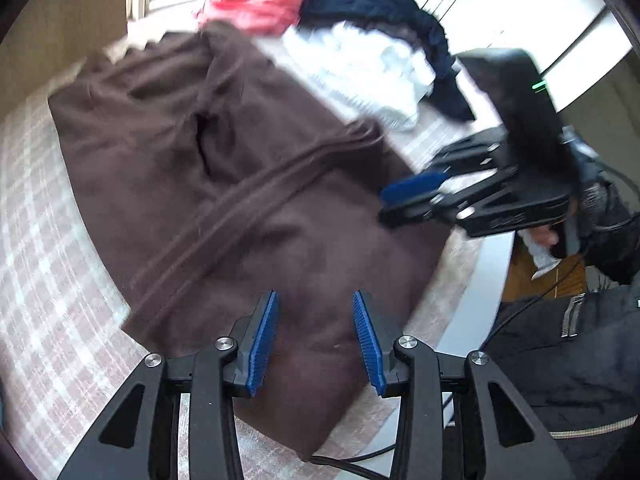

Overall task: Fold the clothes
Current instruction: 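Grasp the brown garment's folded end with both grippers and lift it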

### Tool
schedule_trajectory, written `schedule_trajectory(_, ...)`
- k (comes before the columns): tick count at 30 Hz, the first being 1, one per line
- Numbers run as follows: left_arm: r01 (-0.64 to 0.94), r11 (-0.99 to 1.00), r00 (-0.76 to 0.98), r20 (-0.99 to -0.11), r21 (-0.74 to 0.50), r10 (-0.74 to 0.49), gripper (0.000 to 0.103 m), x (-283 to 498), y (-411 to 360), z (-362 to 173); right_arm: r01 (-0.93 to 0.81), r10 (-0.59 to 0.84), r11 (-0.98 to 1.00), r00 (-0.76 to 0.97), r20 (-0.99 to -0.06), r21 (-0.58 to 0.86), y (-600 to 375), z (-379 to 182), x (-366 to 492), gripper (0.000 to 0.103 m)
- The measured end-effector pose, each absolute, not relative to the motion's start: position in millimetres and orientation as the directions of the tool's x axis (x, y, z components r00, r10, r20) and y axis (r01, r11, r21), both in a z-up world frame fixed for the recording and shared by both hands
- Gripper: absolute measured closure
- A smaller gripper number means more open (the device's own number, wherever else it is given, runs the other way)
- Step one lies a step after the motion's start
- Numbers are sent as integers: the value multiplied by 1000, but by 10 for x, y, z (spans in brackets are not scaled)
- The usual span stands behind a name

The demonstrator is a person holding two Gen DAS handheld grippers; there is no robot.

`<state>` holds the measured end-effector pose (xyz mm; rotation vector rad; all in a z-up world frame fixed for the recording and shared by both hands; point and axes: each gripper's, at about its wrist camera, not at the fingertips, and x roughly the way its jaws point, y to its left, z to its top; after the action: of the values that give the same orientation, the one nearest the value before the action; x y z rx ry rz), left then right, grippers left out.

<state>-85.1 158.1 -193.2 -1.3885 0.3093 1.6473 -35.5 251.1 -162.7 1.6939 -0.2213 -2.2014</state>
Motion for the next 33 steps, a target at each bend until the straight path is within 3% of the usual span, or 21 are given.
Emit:
schedule_trajectory(3,-759,-535,87,-872,-371,481,67,-1017,1579,-1902,147,-426,-904,-272,-863,401,2820,-1353,-611,78)
schedule_trajectory(8,-735,-603,-46,-865,-310,500,67,-1676,1574,-1592,13,-373,-914,-421,-827,406,3590,-1110,-1498,72)
schedule_trajectory(13,-785,-567,-52,-887,-247,458,66,-2072,1987,-1711,-49,-412,-880,-414,-812,472,3958,-1283,-2454,70)
schedule_trajectory(18,-815,-539,-25,-917,-212,397,66,-2245,2108,-1847,-52,-509,-828,-346,-788,558,3995,-1630,-2812,65)
schedule_trajectory(21,-792,-547,23,-909,-271,417,66,-2349,2059,-1956,-31,-582,-785,-307,-753,619,3919,-1804,-2925,65)
schedule_trajectory(23,-781,-548,41,-899,-301,436,64,-2417,2007,-1972,-10,-620,-759,-294,-727,651,3877,-1874,-2980,66)
schedule_trajectory(25,-774,-566,9,-899,-284,439,63,-2531,1906,-1928,30,-598,-785,-296,-744,619,3845,-1850,-3029,85)
schedule_trajectory(29,-688,-692,-117,-907,-220,404,64,-3036,1593,-1872,136,-567,-821,-295,-769,554,3727,-1726,-3064,88)
schedule_trajectory(33,-644,-757,-210,-928,-106,309,63,-3549,1488,-1924,125,-559,-829,-247,-792,546,3710,-1762,-3132,79)
